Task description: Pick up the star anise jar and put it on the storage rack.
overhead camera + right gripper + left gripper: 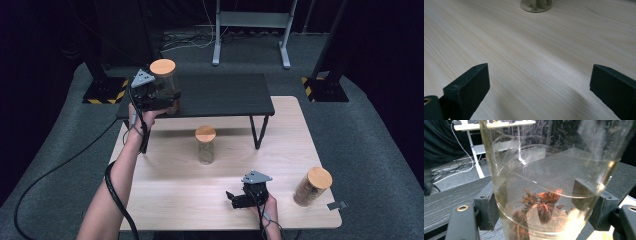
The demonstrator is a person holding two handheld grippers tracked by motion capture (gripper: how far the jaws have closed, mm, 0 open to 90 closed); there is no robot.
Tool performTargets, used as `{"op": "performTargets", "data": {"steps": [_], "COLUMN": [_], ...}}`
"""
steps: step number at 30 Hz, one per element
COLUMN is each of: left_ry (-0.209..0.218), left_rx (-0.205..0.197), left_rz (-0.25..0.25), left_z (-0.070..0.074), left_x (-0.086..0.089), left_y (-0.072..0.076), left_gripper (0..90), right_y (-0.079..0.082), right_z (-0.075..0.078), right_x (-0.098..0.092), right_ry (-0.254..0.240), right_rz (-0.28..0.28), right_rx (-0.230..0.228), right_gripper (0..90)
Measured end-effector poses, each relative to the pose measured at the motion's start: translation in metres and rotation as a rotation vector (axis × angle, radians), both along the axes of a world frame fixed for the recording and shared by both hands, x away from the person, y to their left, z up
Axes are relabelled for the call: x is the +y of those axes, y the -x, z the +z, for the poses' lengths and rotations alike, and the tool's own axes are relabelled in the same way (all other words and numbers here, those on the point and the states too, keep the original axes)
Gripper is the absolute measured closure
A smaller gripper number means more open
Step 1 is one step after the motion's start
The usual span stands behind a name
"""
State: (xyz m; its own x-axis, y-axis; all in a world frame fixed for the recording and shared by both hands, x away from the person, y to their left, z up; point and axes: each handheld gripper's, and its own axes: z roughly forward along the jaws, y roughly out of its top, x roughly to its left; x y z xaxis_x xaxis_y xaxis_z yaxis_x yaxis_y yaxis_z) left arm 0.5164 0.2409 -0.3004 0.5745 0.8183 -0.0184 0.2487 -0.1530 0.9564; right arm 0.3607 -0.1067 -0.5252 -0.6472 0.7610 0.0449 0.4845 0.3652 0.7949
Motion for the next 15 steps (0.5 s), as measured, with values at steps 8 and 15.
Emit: {"op": "performTargets", "data": {"steps": [8, 15], "left_ry": [-0.012, -0.014], "left_rx": [0.014, 0.015], "left_rz": [0.018, 0.018], "left_z": [0.0022, 0.0025], "left_x": [-0.0017, -0.0017], "left_y": [-0.003, -0.0029], "left_gripper": [24.7, 24.7], "right_y": [0.0002, 0.0], "right_z": [0.0001, 0.0], "right_x": [-0.0003, -0.0001], "right_ry": [-0.003, -0.002], "right_rz": [0.002, 0.005], "right_rx": [-0.003, 0.001], "right_gripper": [2.0, 2.0]}}
